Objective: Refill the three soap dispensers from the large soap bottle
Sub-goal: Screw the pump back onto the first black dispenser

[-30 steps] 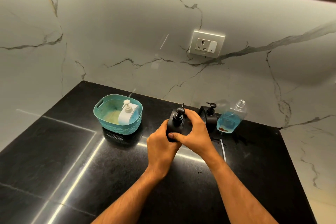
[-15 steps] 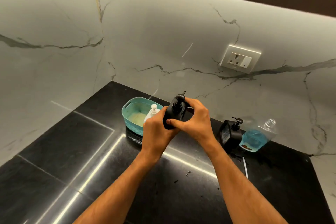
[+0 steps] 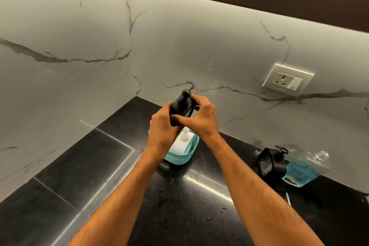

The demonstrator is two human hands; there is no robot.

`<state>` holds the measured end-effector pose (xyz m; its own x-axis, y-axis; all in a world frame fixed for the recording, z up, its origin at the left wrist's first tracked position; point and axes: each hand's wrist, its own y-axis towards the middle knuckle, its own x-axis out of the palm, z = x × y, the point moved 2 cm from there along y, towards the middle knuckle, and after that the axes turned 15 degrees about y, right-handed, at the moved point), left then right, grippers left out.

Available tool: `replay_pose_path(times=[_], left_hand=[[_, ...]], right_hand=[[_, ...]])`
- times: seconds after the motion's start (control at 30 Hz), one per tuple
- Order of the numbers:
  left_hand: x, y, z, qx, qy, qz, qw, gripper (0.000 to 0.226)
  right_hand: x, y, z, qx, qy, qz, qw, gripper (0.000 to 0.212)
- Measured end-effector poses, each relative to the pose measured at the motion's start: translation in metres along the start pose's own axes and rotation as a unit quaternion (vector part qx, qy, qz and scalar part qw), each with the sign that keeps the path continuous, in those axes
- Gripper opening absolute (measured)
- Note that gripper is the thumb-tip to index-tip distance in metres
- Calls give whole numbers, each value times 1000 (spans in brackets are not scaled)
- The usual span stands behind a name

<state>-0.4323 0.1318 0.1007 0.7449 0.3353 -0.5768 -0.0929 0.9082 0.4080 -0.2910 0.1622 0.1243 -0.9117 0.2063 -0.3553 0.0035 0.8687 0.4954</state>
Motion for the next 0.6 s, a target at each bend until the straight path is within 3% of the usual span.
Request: replay_pose_path(times=[0.6], left_hand=[[53, 21, -78, -72, 63, -99, 991, 50]], right_hand=[[54, 8, 84, 117, -58, -79, 988, 68]])
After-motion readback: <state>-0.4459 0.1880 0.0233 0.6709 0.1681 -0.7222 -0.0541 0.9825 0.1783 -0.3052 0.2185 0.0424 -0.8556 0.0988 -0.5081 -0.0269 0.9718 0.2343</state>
